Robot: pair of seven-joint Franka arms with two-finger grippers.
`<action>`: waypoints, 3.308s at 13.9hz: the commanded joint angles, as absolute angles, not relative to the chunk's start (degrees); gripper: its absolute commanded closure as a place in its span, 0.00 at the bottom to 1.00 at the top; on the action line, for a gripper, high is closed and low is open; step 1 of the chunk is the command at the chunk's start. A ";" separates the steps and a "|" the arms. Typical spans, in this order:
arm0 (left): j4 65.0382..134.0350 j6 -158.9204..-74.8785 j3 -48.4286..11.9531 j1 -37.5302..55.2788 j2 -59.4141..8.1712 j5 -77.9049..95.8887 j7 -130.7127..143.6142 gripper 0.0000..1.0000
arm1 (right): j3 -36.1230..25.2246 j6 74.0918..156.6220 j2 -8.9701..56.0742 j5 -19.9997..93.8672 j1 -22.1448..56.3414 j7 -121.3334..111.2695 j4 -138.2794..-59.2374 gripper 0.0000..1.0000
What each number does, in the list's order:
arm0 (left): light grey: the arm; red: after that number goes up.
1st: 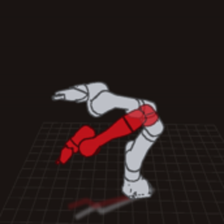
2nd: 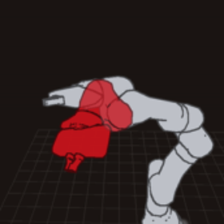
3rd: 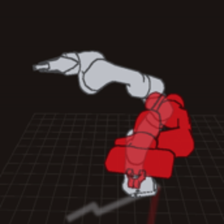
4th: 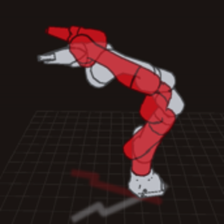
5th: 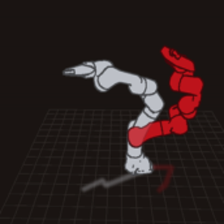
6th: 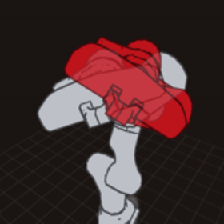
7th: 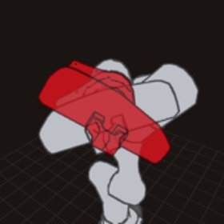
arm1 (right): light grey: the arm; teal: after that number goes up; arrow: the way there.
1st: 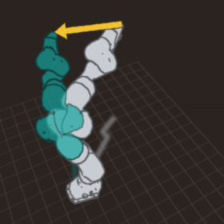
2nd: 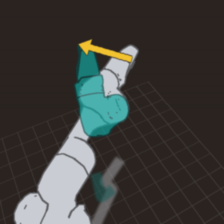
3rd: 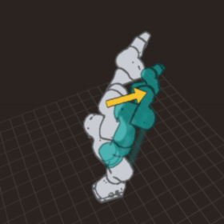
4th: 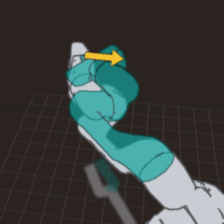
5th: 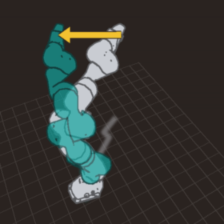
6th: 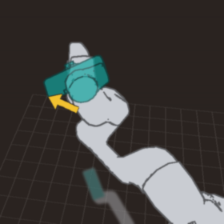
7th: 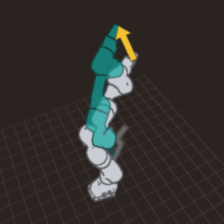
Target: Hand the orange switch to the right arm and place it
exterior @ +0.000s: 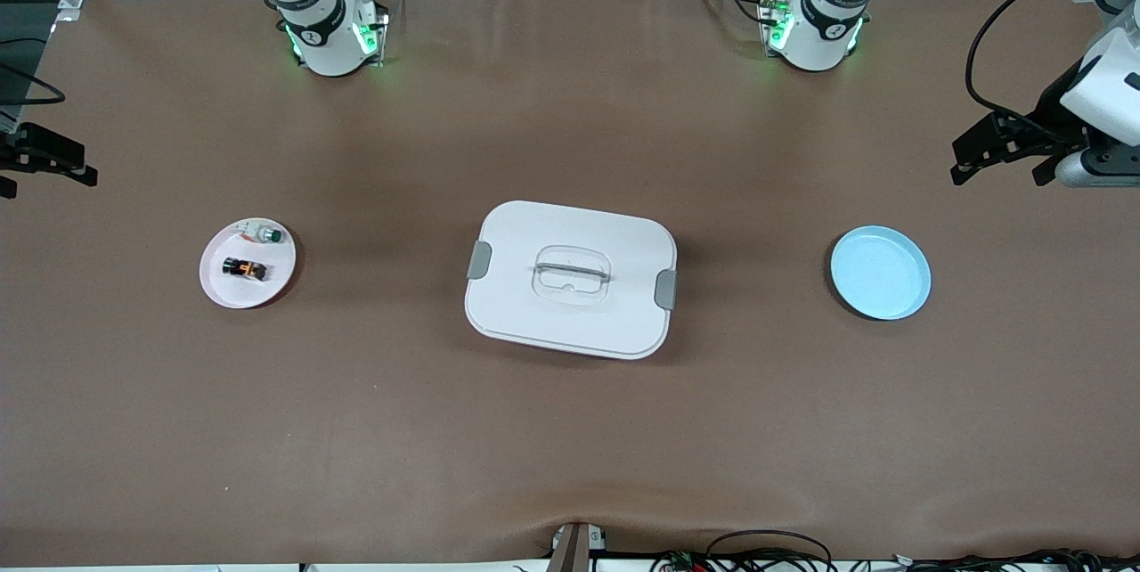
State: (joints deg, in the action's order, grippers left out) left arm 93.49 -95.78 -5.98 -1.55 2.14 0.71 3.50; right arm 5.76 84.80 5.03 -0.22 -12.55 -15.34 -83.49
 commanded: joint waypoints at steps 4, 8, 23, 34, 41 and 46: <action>92.02 -95.19 -6.59 -1.84 1.58 -0.53 3.69 0.00 | 5.63 84.02 4.57 1.85 -11.95 -13.97 -82.79 0.00; 92.11 -95.10 -6.59 -2.11 1.49 -0.44 3.60 0.00 | 3.26 84.02 3.96 1.93 -8.80 -7.32 -82.79 0.00; 92.11 -95.19 -6.59 -2.11 1.41 -0.44 3.69 0.00 | -2.72 79.01 3.52 1.06 -0.70 -5.71 -80.95 0.00; 92.11 -95.18 -6.59 -2.02 1.49 -0.53 3.69 0.00 | -2.20 83.76 3.52 0.17 0.35 -6.07 -79.80 0.00; 92.02 -95.19 -6.59 -1.93 1.49 -0.44 3.69 0.00 | -2.64 83.23 3.43 2.99 0.09 1.76 -79.72 0.00; 92.11 -95.18 -6.59 -2.02 1.41 -0.44 3.69 0.00 | -2.55 83.06 3.69 2.90 0.26 2.37 -77.61 0.00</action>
State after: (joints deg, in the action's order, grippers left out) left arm 93.39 -95.78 -5.98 -1.66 2.05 0.71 3.50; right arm -2.14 83.72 3.86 2.19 -0.34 0.85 -78.73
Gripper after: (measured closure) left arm 0.000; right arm 0.000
